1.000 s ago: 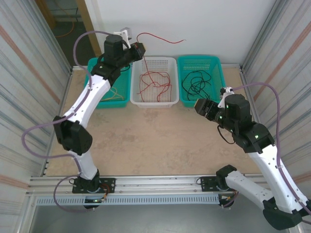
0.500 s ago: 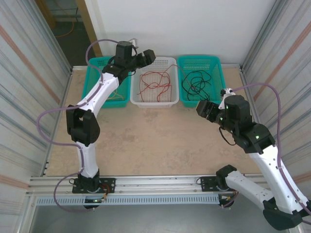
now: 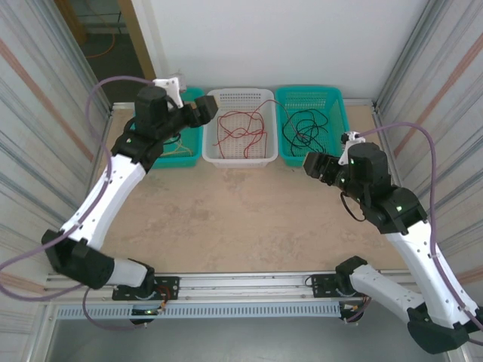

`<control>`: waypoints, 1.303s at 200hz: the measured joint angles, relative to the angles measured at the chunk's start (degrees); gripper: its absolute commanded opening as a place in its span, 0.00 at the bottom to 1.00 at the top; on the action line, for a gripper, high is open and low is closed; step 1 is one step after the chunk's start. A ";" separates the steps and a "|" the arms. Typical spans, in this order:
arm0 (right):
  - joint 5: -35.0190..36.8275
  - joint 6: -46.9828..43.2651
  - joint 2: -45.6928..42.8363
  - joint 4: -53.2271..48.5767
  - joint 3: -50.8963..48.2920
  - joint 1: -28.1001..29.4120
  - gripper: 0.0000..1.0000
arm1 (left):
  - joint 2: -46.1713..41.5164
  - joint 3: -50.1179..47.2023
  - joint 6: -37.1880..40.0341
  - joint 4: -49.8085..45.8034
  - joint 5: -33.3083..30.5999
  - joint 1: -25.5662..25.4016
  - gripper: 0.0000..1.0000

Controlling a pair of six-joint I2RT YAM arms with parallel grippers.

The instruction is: Untangle the cables

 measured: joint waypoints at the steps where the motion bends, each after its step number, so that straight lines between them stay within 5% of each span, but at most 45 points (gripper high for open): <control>1: -0.02 -0.11 0.17 0.00 0.07 -0.02 0.70 | -0.17 -0.15 0.02 -0.02 0.02 0.00 0.77; 72: -8.46 -8.04 32.76 7.91 11.34 -10.88 0.55 | -13.35 -21.29 1.27 -7.96 3.41 -2.01 0.59; 129: -9.01 -14.32 63.32 13.42 23.30 -15.32 0.59 | -19.32 -26.05 0.87 -12.07 1.84 -5.70 0.57; 260: -9.29 -19.54 91.80 10.62 57.72 -18.14 0.52 | -12.44 -26.05 3.48 -11.91 0.83 -5.70 0.54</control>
